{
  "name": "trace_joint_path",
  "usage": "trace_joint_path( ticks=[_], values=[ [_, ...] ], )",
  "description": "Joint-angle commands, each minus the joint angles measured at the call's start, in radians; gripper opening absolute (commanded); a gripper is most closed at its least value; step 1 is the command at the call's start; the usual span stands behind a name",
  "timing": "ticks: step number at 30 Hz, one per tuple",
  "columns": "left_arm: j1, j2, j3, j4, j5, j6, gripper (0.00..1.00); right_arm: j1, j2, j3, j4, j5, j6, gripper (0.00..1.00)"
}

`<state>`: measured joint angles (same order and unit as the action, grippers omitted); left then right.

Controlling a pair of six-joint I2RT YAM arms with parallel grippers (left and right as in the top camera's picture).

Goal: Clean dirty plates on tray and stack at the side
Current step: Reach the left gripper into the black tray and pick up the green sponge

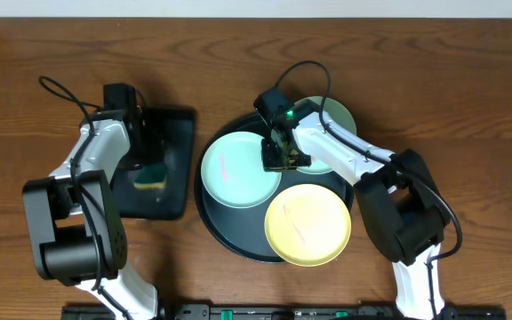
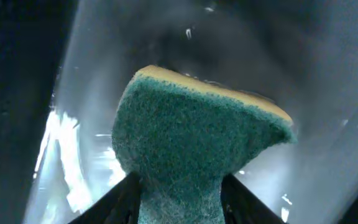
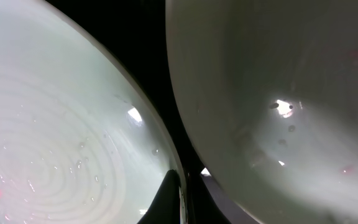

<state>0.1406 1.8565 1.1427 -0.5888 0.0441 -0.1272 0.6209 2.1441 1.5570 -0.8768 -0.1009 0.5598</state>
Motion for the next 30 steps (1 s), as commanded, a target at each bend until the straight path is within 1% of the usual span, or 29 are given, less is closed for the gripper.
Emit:
trace_joint_path(
  ticks=[1, 3, 4, 11, 19, 23, 27, 28, 30],
  values=[
    [0.002, 0.057, -0.02, 0.004, 0.04, -0.001, 0.27, 0.0, 0.033, 0.0, 0.01, 0.006, 0.008, 0.01],
    [0.002, 0.063, -0.02, 0.004, 0.039, -0.001, 0.1, 0.0, 0.033, 0.0, 0.01, 0.006, 0.008, 0.01],
    [0.002, 0.063, -0.02, 0.004, 0.039, -0.001, 0.08, 0.0, 0.033, 0.0, 0.01, 0.006, 0.008, 0.01],
    [0.002, 0.018, 0.019, -0.025, 0.039, -0.001, 0.07, 0.0, 0.033, 0.0, 0.01, 0.006, 0.008, 0.01],
    [0.002, -0.165, 0.125, -0.152, 0.048, -0.001, 0.07, 0.0, 0.033, 0.0, 0.009, 0.006, 0.008, 0.01],
    [0.0, -0.264, 0.125, -0.213, 0.122, -0.001, 0.07, 0.0, 0.033, 0.0, 0.01, -0.005, 0.008, 0.01],
    [-0.031, -0.296, 0.125, -0.26, 0.193, -0.01, 0.07, 0.0, 0.033, 0.0, 0.01, -0.01, 0.008, 0.01],
    [-0.043, -0.294, 0.124, -0.263, 0.202, -0.02, 0.07, 0.0, 0.033, 0.0, 0.01, -0.01, 0.008, 0.01],
    [-0.086, -0.287, 0.117, -0.259, 0.203, -0.078, 0.07, -0.001, 0.033, 0.0, 0.01, -0.014, 0.008, 0.01]
  ],
)
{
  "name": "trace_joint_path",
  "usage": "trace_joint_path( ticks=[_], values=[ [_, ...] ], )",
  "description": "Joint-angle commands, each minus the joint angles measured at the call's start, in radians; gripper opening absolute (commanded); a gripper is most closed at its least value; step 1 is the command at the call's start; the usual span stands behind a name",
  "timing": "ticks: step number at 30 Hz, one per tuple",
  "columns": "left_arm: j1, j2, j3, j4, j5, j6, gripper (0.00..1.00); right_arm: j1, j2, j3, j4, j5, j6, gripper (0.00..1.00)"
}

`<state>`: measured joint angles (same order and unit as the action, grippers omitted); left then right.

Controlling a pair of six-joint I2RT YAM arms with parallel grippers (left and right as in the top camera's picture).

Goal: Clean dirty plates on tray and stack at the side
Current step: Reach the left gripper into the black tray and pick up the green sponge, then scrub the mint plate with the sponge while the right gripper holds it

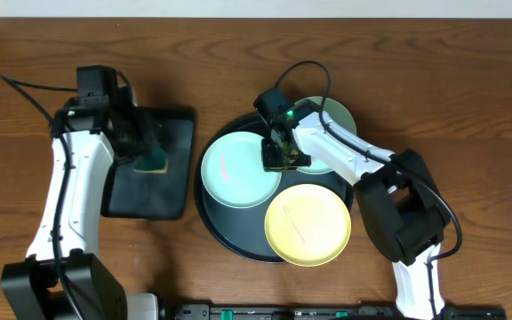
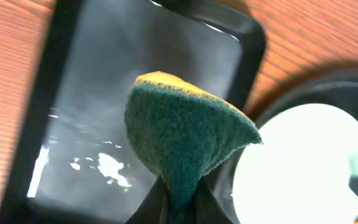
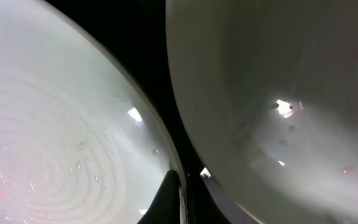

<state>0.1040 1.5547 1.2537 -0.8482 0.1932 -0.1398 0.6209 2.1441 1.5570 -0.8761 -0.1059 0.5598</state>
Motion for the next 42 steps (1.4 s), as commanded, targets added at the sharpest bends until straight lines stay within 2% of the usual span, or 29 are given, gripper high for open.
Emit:
trace_joint_path(
  ticks=[1, 4, 10, 20, 28, 31, 33, 35, 39, 42],
  values=[
    [-0.07, 0.016, 0.003, 0.005, 0.054, -0.09, 0.07, -0.002, 0.033, 0.0, 0.01, -0.013, 0.008, 0.01],
    [-0.129, 0.02, -0.012, 0.03, 0.049, -0.133, 0.08, -0.006, 0.033, 0.0, 0.01, -0.027, 0.008, 0.01],
    [-0.229, 0.032, -0.071, 0.101, -0.082, -0.276, 0.08, -0.008, 0.033, 0.0, 0.017, -0.034, 0.008, 0.01],
    [-0.345, 0.19, -0.093, 0.208, -0.079, -0.35, 0.08, -0.008, 0.033, 0.0, 0.016, -0.033, 0.008, 0.01],
    [-0.403, 0.331, -0.093, 0.214, -0.074, -0.442, 0.07, -0.012, 0.033, 0.0, 0.012, -0.033, 0.008, 0.01],
    [-0.411, 0.334, -0.093, 0.22, 0.0, -0.411, 0.07, -0.012, 0.033, 0.0, 0.012, -0.033, 0.008, 0.01],
    [-0.411, 0.334, -0.092, 0.246, 0.156, -0.262, 0.07, -0.013, 0.033, 0.0, 0.01, -0.033, 0.008, 0.01],
    [-0.409, 0.334, -0.092, 0.251, 0.259, -0.175, 0.08, -0.013, 0.033, 0.0, 0.01, -0.033, 0.008, 0.01],
    [-0.402, 0.334, -0.092, 0.241, 0.323, -0.146, 0.07, -0.013, 0.033, 0.0, 0.011, -0.033, 0.008, 0.01],
    [-0.392, 0.334, -0.092, 0.244, 0.243, -0.214, 0.07, -0.013, 0.033, 0.0, 0.012, -0.033, 0.009, 0.01]
  ],
)
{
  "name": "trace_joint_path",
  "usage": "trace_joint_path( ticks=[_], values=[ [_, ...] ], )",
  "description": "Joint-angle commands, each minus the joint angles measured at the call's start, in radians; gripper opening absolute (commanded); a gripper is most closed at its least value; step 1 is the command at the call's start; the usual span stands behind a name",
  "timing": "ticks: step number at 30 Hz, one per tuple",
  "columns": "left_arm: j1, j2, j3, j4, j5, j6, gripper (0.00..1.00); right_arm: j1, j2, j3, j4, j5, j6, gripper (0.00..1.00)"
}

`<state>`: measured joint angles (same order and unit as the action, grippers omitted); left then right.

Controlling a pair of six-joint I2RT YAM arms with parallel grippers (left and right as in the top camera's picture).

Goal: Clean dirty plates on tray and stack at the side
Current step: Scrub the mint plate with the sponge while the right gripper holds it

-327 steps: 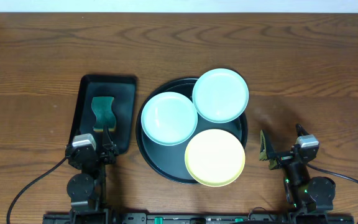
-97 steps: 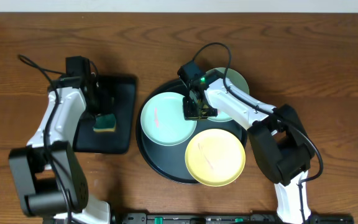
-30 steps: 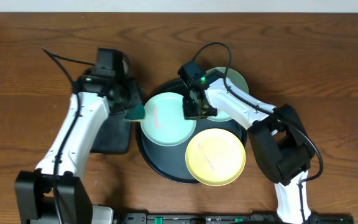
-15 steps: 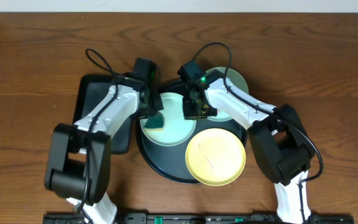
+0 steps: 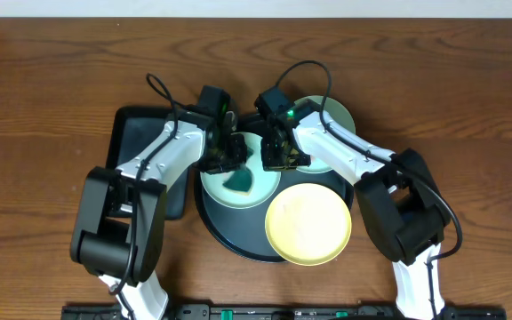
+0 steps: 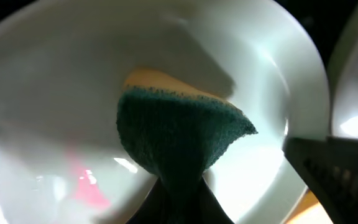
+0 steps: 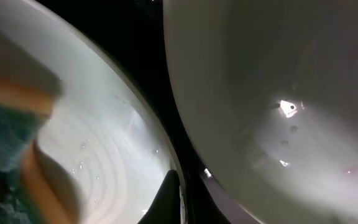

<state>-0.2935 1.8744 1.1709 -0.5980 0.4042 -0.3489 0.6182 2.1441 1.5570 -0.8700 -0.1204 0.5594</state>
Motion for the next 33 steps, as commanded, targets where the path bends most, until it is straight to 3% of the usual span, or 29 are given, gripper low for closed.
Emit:
trace_joint_path(
  ticks=[1, 6, 11, 14, 18, 22, 25, 30, 33],
  values=[
    [0.008, 0.014, -0.01, -0.013, -0.027, -0.052, 0.07, -0.011, 0.033, 0.0, 0.005, -0.019, 0.013, 0.01],
    [0.019, 0.014, -0.01, -0.053, -0.356, -0.286, 0.07, -0.055, 0.035, -0.006, -0.01, -0.098, 0.046, 0.01],
    [0.019, 0.014, -0.01, -0.056, -0.405, -0.3, 0.07, -0.103, 0.035, -0.091, 0.036, -0.324, 0.022, 0.01],
    [0.017, 0.014, -0.01, -0.052, -0.314, -0.237, 0.07, -0.11, 0.035, -0.137, 0.087, -0.358, 0.023, 0.01],
    [0.013, 0.014, -0.01, -0.036, -0.001, 0.018, 0.07, -0.116, 0.035, -0.14, 0.096, -0.367, 0.019, 0.01],
    [0.013, 0.014, -0.01, -0.024, 0.029, 0.046, 0.07, -0.116, 0.035, -0.14, 0.101, -0.366, 0.019, 0.01],
    [0.014, 0.014, -0.01, 0.014, -0.063, 0.025, 0.07, -0.116, 0.035, -0.14, 0.1, -0.367, 0.014, 0.01],
    [0.014, 0.013, -0.004, 0.038, -0.447, -0.182, 0.08, -0.114, 0.035, -0.14, 0.1, -0.367, 0.008, 0.01],
    [0.013, 0.006, 0.008, -0.005, -0.577, -0.249, 0.07, -0.113, 0.035, -0.14, 0.1, -0.366, 0.008, 0.01]
  ],
)
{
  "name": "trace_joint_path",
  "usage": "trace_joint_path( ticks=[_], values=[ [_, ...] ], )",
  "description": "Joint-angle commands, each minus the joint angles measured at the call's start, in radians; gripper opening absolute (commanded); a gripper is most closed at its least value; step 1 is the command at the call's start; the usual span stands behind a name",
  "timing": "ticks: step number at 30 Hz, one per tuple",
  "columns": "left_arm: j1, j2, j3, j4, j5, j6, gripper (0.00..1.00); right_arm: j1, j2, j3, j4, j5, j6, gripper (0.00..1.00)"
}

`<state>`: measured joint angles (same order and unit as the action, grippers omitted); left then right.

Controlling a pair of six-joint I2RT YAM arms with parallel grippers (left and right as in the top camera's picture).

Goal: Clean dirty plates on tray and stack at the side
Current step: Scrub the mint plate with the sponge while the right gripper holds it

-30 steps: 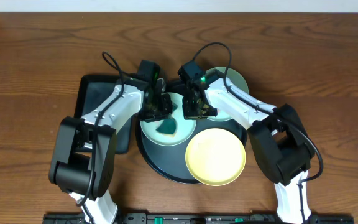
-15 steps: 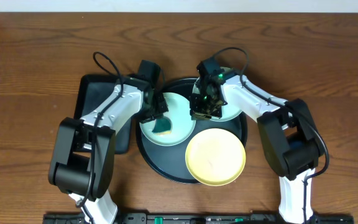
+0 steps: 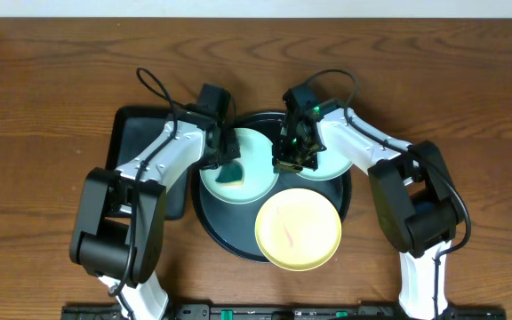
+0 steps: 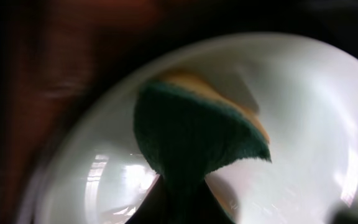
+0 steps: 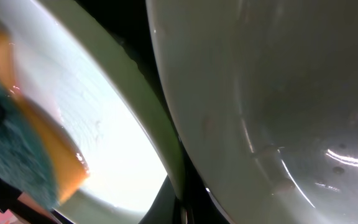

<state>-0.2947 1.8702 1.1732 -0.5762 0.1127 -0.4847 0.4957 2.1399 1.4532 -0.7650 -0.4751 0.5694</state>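
Note:
A round dark tray (image 3: 210, 222) holds three plates. On the mint plate (image 3: 254, 176) (image 4: 303, 118) rests a green and yellow sponge (image 3: 230, 174) (image 4: 197, 137), with my left gripper (image 3: 223, 160) (image 4: 179, 200) shut on it. My right gripper (image 3: 290, 162) (image 5: 182, 208) is shut on that plate's right rim, and the sponge (image 5: 23, 155) shows at the left of its view. A pale green plate (image 3: 325, 165) (image 5: 278, 93) lies to the right, partly under the right arm. The yellow plate (image 3: 298, 228) sits at the tray's front.
A black rectangular tray (image 3: 140, 156) lies to the left of the round one, partly under my left arm. Wooden table (image 3: 469, 107) surrounds both trays.
The sponge sits a little further up and left on the mint plate. My right gripper, still on the rim, now stands further right. The yellow and pale green plates have shifted slightly.
My left gripper held the sponge on the black rectangular tray while the right gripper held the mint plate's rim. Then the sponge was held above that tray. Later it lay on the mint plate, where it now sits in a slightly different spot.

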Motion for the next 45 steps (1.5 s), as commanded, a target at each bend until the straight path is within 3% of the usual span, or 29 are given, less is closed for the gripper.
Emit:
trace_joint_path(
  ticks=[1, 7, 13, 16, 24, 30, 36, 40, 45],
  values=[
    [0.014, 0.009, 0.01, -0.047, -0.309, -0.128, 0.07, 0.01, 0.039, -0.037, -0.005, -0.008, -0.002, 0.01],
    [0.002, 0.009, 0.016, -0.17, -0.233, -0.108, 0.07, 0.01, 0.039, -0.037, -0.005, -0.005, -0.002, 0.01],
    [-0.036, 0.009, 0.016, -0.189, 0.193, 0.171, 0.07, 0.016, 0.039, -0.037, 0.003, -0.001, -0.002, 0.01],
    [-0.046, 0.009, 0.016, -0.178, 0.27, 0.196, 0.07, 0.016, 0.039, -0.037, 0.002, -0.001, -0.002, 0.01],
    [-0.043, 0.009, 0.016, -0.044, 0.246, 0.197, 0.07, 0.016, 0.039, -0.037, 0.002, -0.001, -0.002, 0.01],
    [-0.042, 0.009, 0.023, 0.021, -0.056, 0.175, 0.08, 0.016, 0.039, -0.037, 0.002, -0.001, -0.002, 0.01],
    [-0.042, 0.009, 0.076, -0.11, -0.334, 0.059, 0.07, 0.016, 0.039, -0.037, 0.002, -0.001, -0.002, 0.01],
    [-0.05, 0.009, 0.084, -0.204, -0.27, 0.061, 0.08, 0.016, 0.039, -0.037, 0.002, -0.001, -0.003, 0.01],
    [-0.072, 0.009, 0.084, -0.262, 0.026, 0.184, 0.07, 0.016, 0.039, -0.036, 0.003, -0.001, -0.002, 0.01]
  ],
)
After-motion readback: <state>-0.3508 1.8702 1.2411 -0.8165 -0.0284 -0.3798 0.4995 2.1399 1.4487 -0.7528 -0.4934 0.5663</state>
